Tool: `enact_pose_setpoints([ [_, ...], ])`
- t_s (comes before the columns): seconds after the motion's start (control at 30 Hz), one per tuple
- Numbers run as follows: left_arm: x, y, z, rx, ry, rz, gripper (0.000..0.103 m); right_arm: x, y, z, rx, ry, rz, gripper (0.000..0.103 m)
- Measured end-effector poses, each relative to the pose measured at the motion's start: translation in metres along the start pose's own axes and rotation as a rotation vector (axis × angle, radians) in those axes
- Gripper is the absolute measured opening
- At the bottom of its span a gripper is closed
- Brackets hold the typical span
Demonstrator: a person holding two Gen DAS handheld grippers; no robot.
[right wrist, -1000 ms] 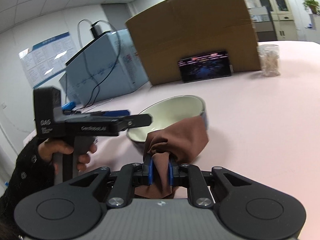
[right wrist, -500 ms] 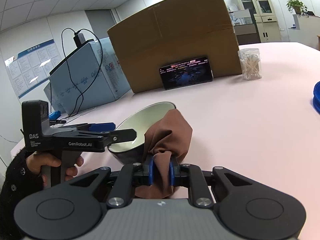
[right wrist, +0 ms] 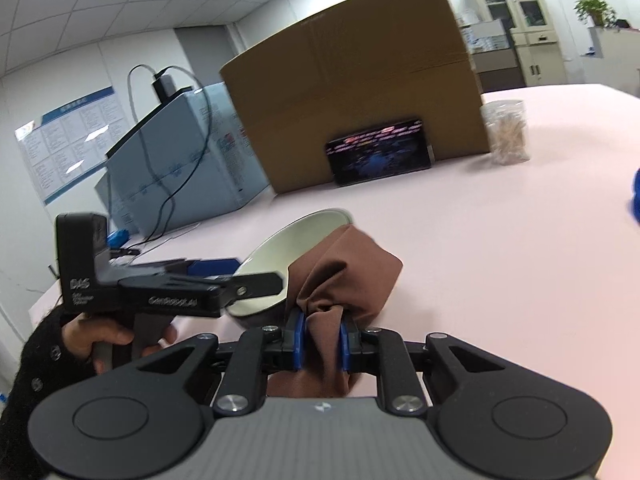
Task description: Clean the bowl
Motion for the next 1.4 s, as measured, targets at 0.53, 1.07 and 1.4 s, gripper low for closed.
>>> enact_pose_setpoints([
  [0.53,-0.013,-0.001,0.001,-0.026,-0.066,-0.022,0.103,0.000,-0.012,0.008,-0.031,0.005,-0.020,0.019],
  [1.07,-0.037,-0.026,-0.011,-0.263,-0.107,-0.169,0.103,0.035,-0.055,0.044,-0.048,0.062,-0.003,0.020],
  [1.4,-0.029,-0.046,-0.016,-0.311,-0.051,-0.243,0.103,0.044,-0.061,0.047,-0.060,0.090,0.121,0.018],
])
Point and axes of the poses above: each gripper's, at about its wrist camera, not at the fingertips, and x roughly the way its jaws point, y to its left, z to its top, the point moved 3 cm from there along x, roughly the way its jaws point, and after that the axes turned 2 degrees about y, right-handed, at the moved point
